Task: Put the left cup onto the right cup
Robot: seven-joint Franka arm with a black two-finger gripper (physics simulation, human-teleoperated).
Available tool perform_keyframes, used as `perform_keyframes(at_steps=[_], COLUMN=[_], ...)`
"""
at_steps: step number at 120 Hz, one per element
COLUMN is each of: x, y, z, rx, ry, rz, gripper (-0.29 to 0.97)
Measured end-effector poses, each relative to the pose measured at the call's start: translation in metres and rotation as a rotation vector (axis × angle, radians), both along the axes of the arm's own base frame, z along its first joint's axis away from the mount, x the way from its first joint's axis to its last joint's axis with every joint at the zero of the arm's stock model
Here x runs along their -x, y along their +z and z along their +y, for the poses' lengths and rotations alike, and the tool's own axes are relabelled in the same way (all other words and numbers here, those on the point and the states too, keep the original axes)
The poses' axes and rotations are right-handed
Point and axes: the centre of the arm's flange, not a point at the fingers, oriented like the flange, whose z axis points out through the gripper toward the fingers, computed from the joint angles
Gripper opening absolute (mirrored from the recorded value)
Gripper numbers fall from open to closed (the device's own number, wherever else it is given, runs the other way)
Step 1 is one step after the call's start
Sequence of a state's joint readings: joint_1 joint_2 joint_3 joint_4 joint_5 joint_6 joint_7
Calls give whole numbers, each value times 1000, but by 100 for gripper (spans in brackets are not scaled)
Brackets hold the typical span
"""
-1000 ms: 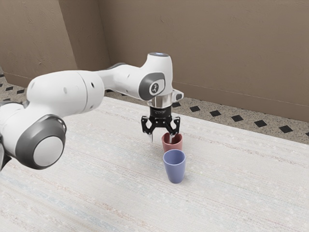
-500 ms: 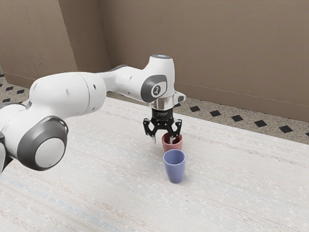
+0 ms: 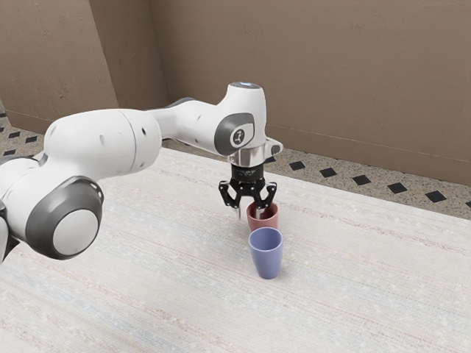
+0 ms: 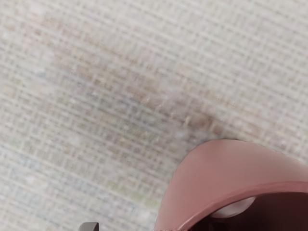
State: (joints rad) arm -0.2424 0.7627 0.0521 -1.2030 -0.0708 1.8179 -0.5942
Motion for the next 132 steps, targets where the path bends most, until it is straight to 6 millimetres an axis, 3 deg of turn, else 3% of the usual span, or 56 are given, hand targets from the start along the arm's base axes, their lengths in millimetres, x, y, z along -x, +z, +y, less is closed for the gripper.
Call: perform_keyframes(at_steps=[132], x=[0], y=[4], z=[-2], rx=[2], ry=[-4], rz=[-4], gripper=[7])
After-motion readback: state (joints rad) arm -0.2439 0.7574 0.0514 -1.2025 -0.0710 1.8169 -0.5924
